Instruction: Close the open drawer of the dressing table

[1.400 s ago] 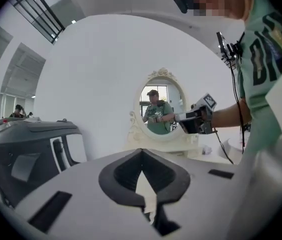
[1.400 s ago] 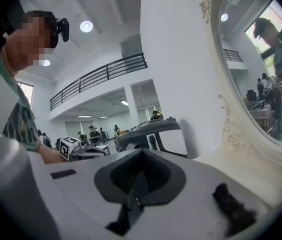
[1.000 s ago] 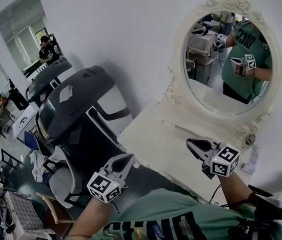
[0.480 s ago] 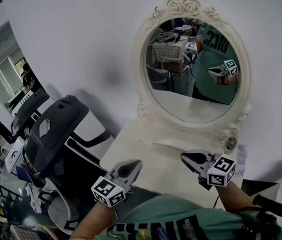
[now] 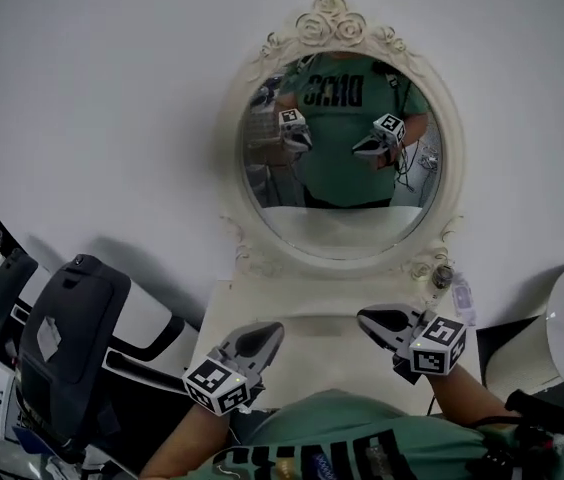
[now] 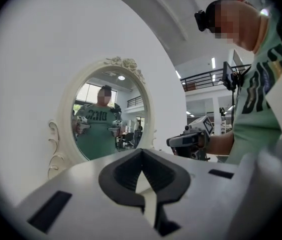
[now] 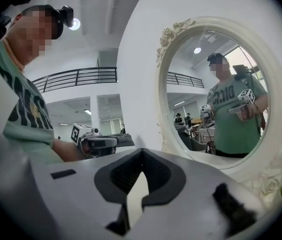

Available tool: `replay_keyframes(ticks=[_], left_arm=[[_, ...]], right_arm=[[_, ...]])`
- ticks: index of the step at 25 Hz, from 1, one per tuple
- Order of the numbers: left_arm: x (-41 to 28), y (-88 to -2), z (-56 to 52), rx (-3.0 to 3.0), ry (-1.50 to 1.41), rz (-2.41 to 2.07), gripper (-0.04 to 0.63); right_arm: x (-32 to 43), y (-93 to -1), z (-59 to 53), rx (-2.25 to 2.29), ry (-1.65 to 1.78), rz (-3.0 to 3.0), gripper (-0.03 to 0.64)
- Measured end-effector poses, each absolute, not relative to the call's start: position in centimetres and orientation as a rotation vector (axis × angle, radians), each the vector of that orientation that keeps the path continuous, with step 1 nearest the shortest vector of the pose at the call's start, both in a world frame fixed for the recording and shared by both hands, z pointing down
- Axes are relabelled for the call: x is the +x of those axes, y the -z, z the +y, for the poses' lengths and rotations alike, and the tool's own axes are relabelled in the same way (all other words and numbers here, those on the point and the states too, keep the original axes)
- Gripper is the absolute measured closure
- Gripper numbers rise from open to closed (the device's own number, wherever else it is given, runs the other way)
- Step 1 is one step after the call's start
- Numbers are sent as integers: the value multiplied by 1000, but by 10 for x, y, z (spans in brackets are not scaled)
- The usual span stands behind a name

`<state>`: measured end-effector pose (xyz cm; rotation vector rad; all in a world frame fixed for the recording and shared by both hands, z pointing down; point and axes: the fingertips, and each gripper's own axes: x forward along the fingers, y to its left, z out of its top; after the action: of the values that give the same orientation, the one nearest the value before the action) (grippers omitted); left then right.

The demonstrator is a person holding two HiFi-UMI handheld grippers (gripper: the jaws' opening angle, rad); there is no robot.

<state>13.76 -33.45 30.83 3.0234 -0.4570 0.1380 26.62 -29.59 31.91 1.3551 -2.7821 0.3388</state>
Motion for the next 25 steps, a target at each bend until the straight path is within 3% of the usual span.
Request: replay_keyframes(ticks=[11,25], left_arm=[[147,-301,-367,3001,-70,-70,586],[207,-298,-334,2929,2,-117,586]], right_arm=[[261,-309,-296,1724,-376,-2586,606],[337,-317,-262,1788,-434,-2570,606]])
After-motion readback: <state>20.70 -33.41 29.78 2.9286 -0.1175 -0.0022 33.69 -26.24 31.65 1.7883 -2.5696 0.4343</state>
